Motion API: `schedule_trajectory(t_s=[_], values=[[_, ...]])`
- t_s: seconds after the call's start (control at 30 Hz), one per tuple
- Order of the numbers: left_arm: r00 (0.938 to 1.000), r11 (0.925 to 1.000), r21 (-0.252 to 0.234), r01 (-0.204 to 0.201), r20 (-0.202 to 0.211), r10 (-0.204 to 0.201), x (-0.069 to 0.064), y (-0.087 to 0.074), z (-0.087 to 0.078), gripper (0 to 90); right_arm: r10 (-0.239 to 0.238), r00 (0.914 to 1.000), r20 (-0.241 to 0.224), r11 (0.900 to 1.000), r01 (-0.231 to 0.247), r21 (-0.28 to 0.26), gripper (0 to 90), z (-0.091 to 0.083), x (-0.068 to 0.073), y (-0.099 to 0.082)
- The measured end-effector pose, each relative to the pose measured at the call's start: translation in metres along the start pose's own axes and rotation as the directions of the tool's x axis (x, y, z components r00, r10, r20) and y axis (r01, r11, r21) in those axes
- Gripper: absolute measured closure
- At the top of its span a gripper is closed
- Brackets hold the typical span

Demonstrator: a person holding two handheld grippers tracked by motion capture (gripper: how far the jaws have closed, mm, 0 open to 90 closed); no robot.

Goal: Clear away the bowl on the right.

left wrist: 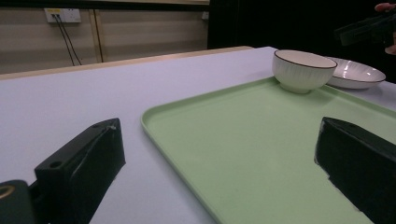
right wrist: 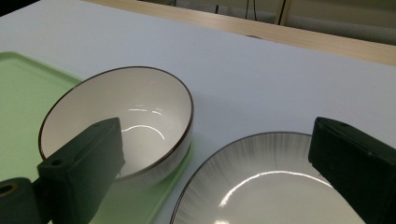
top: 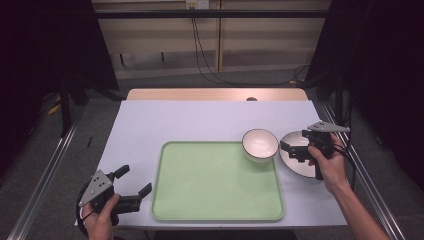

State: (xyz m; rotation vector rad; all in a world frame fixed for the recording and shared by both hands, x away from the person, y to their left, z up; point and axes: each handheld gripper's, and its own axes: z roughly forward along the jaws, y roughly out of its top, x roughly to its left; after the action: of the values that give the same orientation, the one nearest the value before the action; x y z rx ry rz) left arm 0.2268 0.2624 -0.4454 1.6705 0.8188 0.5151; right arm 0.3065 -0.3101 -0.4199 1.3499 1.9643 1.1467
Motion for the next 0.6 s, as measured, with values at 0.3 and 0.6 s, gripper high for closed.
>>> schedule_trajectory(t_s=[0.3,0.6], values=[[1.0,1.0,0.001,-0.001,-0.002,0.001,0.0,0.0,0.0,1.6,0.002,0.9999,0.017,0.9998,-0.002,-0.021,2.4,-0.017,0.004,-0.01],[1.0,1.0,0.0,-0.001,-0.006,0.001,-0.001,0.0,0.0,1.6,-0.007,0.9999,0.011,0.9998,0.008,-0.02,2.3,-0.036,0.009,-0.023]])
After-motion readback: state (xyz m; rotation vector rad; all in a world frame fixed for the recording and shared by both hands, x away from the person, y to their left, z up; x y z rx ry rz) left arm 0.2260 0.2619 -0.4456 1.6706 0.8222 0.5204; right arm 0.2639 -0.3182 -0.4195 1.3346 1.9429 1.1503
